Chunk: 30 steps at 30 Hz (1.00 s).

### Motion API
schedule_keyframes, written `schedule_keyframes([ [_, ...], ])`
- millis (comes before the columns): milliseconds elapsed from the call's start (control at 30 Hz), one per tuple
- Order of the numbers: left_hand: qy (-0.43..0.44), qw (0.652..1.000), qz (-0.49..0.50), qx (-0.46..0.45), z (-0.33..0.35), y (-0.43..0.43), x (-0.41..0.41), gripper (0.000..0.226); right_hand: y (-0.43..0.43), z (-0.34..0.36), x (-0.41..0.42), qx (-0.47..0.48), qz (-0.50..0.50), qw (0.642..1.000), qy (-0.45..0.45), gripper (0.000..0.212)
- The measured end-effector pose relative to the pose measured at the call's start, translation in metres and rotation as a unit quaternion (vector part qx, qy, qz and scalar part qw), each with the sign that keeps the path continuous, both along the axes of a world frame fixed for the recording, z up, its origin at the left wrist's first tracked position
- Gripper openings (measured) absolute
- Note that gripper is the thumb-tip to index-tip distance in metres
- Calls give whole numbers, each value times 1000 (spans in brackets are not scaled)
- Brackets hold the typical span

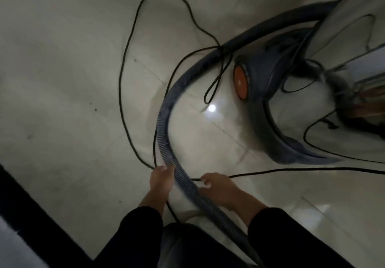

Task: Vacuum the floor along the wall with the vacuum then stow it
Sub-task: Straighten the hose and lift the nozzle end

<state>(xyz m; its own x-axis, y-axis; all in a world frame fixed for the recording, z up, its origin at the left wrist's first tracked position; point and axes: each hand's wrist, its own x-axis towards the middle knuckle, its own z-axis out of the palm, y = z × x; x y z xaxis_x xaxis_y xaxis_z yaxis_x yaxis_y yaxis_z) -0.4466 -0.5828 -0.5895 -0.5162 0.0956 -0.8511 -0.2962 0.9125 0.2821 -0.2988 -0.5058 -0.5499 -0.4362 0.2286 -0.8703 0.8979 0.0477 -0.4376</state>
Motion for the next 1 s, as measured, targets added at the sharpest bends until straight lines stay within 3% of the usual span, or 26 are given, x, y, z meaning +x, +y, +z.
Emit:
schedule_keyframes([
  [100, -18, 999, 34, 30, -30, -10, 7, 31, -14, -25, -7, 2, 51, 999, 19, 42],
  [267, -18, 997, 22, 70, -47, -5, 11, 22, -30, -56, -13, -10, 47, 998, 28, 46],
  [433, -124, 972, 163, 114, -2, -8, 2, 19, -30, -20, -20, -8, -20, 998, 63, 65],
  [567, -202, 937, 228, 174, 85, -4, -10, 33, -19, 71, -36, 53, -2, 991, 119, 38],
  [633, -215, 915, 264, 217, 143, 9, -14, 6, -5, 120, -43, 45, 11, 993, 112, 49],
  [700, -206, 910, 265, 244, 196, 20, -24, 27, 7, 168, -46, 3, -24, 997, 72, 58],
  [867, -216, 901, 196, 320, 328, 45, -40, 37, 12, 282, -47, 17, -3, 998, 61, 57],
  [933, -183, 915, 129, 336, 381, 53, -40, 23, 12, 326, -45, -3, -57, 995, 83, 42],
  [1000, -147, 923, 65, 350, 434, 59, -39, 18, 21, 375, -44, -77, -223, 964, 121, 38],
])
